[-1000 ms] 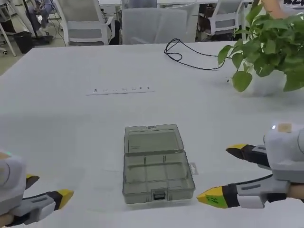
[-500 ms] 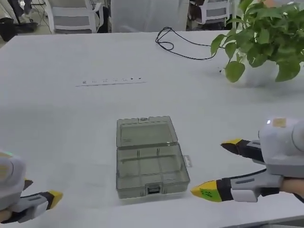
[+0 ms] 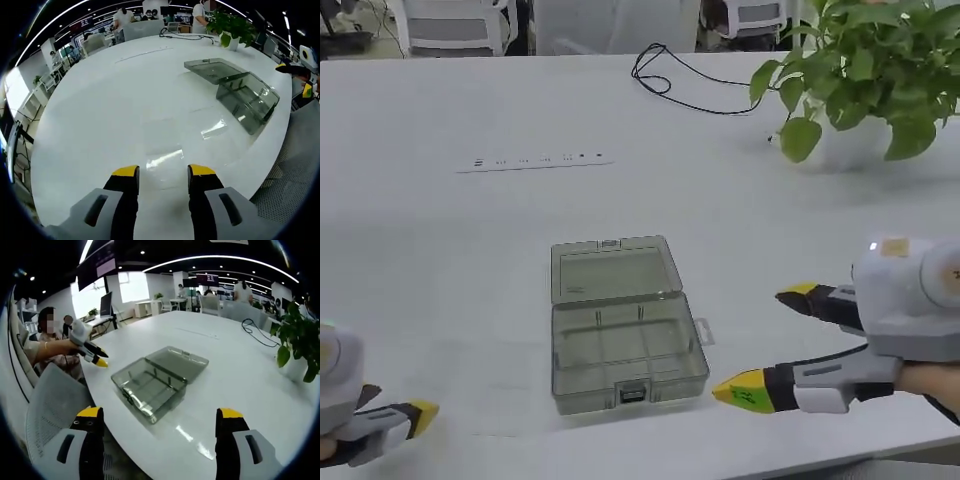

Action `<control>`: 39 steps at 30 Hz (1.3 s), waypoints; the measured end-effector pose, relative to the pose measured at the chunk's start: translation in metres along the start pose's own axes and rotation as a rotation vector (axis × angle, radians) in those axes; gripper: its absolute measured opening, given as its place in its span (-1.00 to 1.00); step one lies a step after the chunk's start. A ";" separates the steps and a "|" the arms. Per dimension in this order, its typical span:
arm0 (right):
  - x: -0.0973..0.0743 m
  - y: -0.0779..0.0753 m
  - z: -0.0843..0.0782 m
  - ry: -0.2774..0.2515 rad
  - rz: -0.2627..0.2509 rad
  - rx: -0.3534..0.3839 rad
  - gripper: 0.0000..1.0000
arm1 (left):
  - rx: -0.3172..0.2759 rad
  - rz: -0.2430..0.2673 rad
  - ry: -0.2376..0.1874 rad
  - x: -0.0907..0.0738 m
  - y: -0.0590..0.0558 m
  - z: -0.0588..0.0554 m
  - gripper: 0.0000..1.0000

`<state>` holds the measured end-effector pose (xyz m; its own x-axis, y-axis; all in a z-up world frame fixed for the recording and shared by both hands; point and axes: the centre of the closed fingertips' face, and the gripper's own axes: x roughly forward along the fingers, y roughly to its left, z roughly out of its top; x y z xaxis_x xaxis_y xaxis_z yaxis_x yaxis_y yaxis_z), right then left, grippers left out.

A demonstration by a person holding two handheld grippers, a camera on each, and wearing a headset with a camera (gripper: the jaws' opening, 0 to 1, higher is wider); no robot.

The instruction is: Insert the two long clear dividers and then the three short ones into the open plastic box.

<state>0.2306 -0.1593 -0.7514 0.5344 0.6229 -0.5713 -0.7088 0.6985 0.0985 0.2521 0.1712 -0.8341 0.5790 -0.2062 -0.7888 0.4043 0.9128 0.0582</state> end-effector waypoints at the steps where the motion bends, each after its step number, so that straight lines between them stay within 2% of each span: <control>1: 0.000 0.000 0.000 0.001 0.000 0.000 0.86 | 0.001 0.000 0.004 0.001 0.001 -0.001 -0.26; 9: 0.001 0.000 -0.002 0.007 -0.001 0.002 0.85 | -0.021 -0.012 0.013 0.004 -0.002 -0.003 -0.31; 19: 0.000 -0.002 -0.005 0.020 -0.007 0.000 0.83 | -0.048 -0.022 0.047 0.006 -0.003 -0.003 -0.35; 21: 0.000 -0.002 -0.005 0.024 -0.009 -0.003 0.83 | -0.069 -0.024 0.055 0.007 -0.001 -0.004 -0.35; 33: 0.003 0.001 -0.007 0.037 -0.002 -0.003 0.82 | -0.055 -0.030 0.110 0.007 -0.003 -0.004 -0.35; 39: 0.004 0.001 -0.010 0.049 -0.008 -0.006 0.81 | -0.061 -0.028 0.119 0.007 -0.002 -0.004 -0.36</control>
<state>0.2274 -0.1597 -0.7619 0.5170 0.5989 -0.6115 -0.7075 0.7011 0.0885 0.2523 0.1689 -0.8422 0.4789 -0.1919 -0.8566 0.3729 0.9279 0.0006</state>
